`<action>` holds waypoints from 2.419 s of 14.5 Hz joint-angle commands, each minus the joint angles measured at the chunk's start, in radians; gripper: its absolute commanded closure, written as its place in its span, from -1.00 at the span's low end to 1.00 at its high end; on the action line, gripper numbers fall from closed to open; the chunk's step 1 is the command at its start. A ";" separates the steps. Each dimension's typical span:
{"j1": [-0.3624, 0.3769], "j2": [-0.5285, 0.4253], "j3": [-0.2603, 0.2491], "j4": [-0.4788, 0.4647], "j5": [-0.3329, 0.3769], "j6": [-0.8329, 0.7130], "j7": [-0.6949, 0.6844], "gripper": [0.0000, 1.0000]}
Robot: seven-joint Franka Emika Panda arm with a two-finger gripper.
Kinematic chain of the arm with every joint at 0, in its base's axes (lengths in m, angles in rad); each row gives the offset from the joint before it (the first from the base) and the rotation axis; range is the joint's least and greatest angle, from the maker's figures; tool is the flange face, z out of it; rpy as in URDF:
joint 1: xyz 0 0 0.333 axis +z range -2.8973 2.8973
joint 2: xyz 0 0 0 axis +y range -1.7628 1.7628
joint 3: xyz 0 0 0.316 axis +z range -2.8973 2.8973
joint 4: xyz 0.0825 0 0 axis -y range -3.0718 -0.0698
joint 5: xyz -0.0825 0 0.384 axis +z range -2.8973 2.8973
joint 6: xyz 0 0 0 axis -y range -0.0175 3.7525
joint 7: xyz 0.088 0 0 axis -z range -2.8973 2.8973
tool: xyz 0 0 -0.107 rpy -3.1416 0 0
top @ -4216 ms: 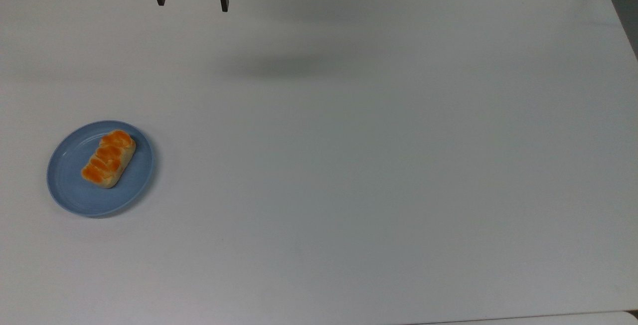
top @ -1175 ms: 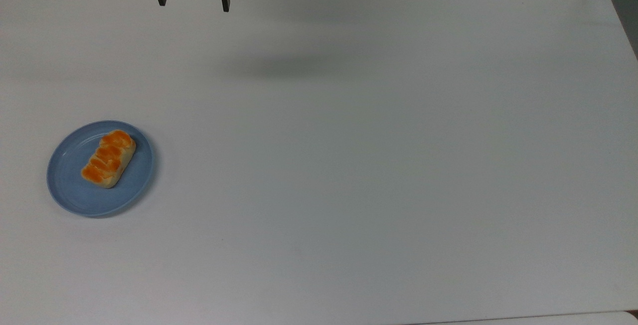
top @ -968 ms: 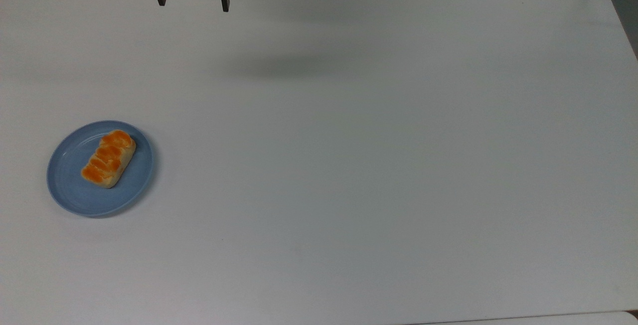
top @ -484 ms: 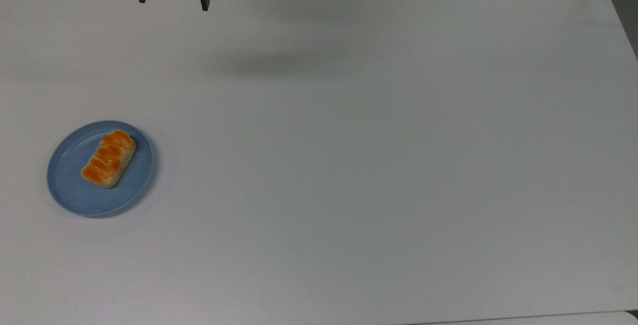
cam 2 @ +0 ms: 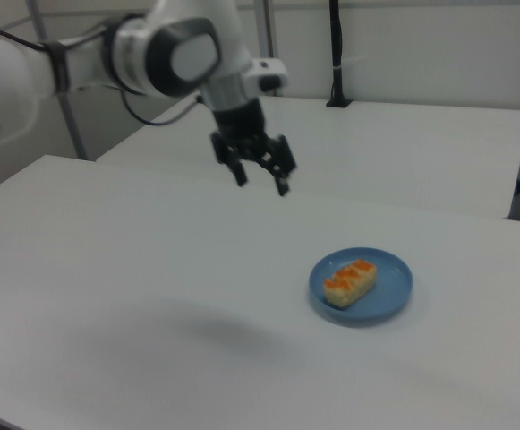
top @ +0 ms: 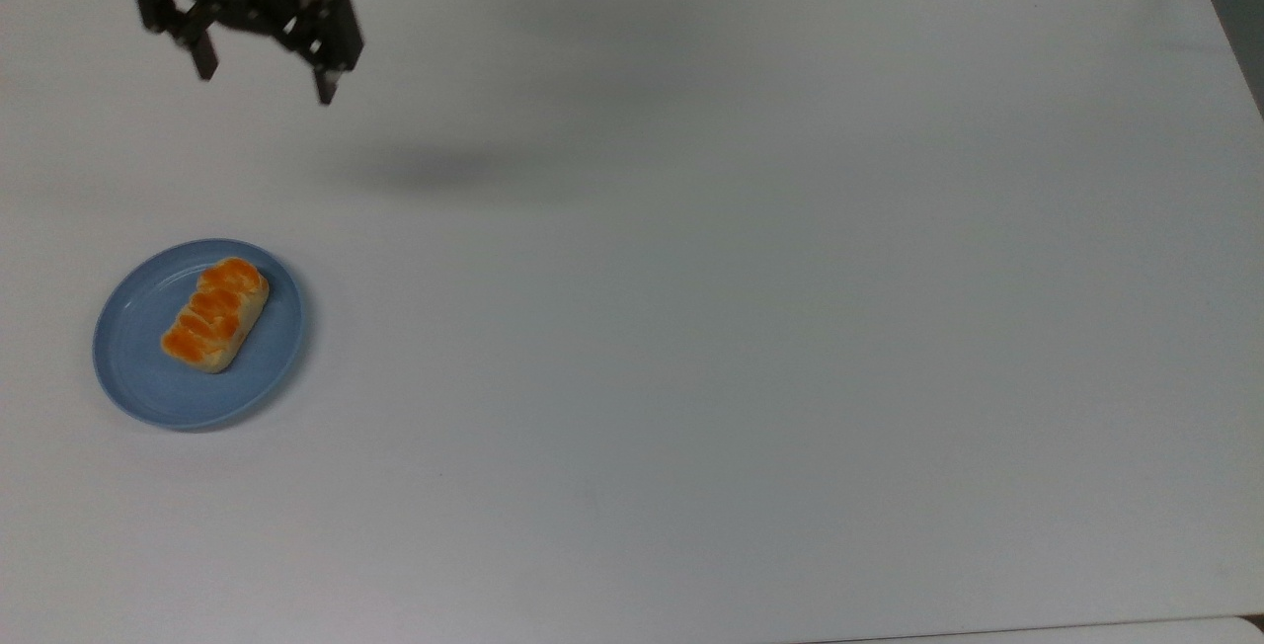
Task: Put the bread on the table
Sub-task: 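Move the open gripper over the bread roll on the blue plate, then lower the gripper and close it around the bread roll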
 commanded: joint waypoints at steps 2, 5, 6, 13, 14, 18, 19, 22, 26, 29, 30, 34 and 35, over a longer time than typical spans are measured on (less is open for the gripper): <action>-0.065 0.113 -0.005 0.017 0.046 0.130 -0.003 -1.00; -0.079 0.189 -0.005 0.015 0.038 0.261 0.045 -1.00; -0.081 0.211 -0.005 0.014 0.038 0.306 0.077 -1.00; -0.105 0.301 -0.008 -0.035 0.046 0.466 0.209 -1.00; -0.107 0.317 -0.008 -0.035 0.035 0.467 0.198 -1.00; -0.108 0.364 -0.016 -0.035 0.031 0.509 0.194 -1.00; -0.108 0.369 -0.016 -0.035 0.031 0.524 0.195 -1.00; -0.108 0.386 -0.016 -0.034 0.031 0.540 0.195 -1.00; -0.114 0.407 -0.016 -0.034 0.031 0.555 0.195 -0.88; -0.114 0.414 -0.016 -0.034 0.031 0.555 0.191 0.01; -0.116 0.414 -0.016 -0.034 0.032 0.555 0.191 0.17; -0.116 0.375 -0.016 -0.028 0.034 0.540 0.168 0.38; -0.118 0.352 -0.016 -0.029 0.035 0.520 0.163 0.38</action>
